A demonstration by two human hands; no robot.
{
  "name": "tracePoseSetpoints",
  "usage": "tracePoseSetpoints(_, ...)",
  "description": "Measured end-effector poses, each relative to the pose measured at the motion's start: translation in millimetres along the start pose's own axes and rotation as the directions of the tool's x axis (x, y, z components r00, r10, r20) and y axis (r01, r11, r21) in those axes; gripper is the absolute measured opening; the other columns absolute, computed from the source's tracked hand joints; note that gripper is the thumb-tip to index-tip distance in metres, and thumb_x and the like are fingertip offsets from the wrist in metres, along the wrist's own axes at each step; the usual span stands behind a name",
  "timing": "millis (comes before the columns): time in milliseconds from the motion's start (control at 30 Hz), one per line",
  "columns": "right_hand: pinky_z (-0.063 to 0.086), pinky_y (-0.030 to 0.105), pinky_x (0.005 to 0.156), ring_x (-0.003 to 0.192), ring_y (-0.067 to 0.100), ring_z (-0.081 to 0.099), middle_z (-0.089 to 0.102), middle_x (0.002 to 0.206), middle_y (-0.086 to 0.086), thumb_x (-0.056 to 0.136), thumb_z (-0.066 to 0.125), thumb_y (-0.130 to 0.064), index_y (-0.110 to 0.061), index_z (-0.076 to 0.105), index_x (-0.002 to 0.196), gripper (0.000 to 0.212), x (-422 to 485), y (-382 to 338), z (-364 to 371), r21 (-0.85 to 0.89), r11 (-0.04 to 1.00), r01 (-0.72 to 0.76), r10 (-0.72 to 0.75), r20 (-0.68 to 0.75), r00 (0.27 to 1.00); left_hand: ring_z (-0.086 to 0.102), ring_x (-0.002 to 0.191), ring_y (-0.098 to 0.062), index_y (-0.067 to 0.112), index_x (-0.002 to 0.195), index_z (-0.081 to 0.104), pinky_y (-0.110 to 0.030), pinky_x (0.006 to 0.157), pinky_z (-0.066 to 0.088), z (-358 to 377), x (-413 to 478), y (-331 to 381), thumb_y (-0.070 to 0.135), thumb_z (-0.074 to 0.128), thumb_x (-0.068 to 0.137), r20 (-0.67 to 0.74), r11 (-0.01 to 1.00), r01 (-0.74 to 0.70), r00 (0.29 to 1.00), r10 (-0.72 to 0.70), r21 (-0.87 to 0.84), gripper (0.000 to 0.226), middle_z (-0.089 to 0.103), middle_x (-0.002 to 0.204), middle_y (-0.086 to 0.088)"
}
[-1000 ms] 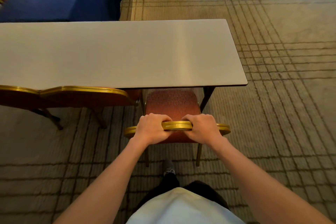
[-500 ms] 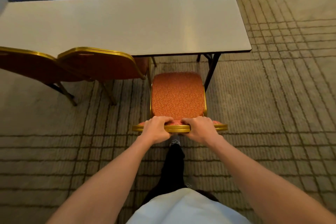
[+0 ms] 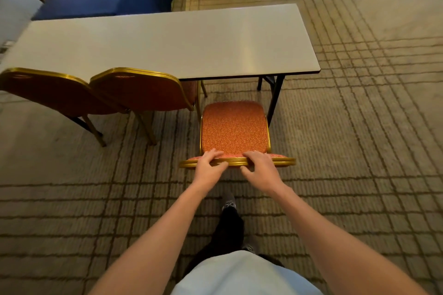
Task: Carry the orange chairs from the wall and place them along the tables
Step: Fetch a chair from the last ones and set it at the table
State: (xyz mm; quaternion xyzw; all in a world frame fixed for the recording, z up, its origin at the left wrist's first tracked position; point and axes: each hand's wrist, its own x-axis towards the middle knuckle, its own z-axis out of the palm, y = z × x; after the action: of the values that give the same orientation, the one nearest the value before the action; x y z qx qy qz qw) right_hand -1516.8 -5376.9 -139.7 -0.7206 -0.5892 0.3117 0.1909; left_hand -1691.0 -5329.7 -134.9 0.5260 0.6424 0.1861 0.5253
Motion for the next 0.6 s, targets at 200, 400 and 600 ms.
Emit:
tracePoseSetpoints(200,0.052,0.023,0.083,0.092,0.010,0.068,0.073,0.097,0.000,0.099,0.060,-0.016,-0.013,0.069,0.105,0.012,-24.0,-27.8,-0.1,0.923,0.325,-0.205,0.540,-0.003,0.842,0.043,0.141,-0.025,0.011,0.136,0.055,-0.042,0.113,0.041,-8.1,-26.3,2.8,0.018,0.059,0.100,0.049,0.403,0.298,0.850,-0.524,-0.865,0.037,0.049,0.148,-0.013)
tracePoseSetpoints(400,0.056,0.036,0.076,0.080,0.020,0.061,0.061,0.085,0.007,0.096,0.059,-0.052,-0.012,0.058,0.092,0.040,-7.0,-22.4,27.0,0.902,-0.217,-0.373,0.656,0.418,0.629,0.048,0.135,-0.037,0.008,0.144,0.043,-0.052,0.116,0.036,-2.1,-5.0,4.3,0.032,0.063,0.098,0.289,0.073,0.367,0.826,-0.484,-0.927,0.055,0.048,0.145,-0.020)
tracePoseSetpoints(600,0.051,0.050,0.097,0.111,0.034,0.059,0.061,0.126,0.016,0.094,0.060,-0.057,-0.018,0.048,0.142,0.063,24.9,-13.3,30.1,0.867,-0.385,-0.315,0.572,0.492,0.657,0.059,0.113,-0.042,0.005,0.129,0.052,-0.058,0.107,0.043,6.5,29.3,14.2,0.037,0.066,0.095,0.315,0.044,0.390,0.800,-0.511,-0.920,0.049,0.059,0.126,-0.024)
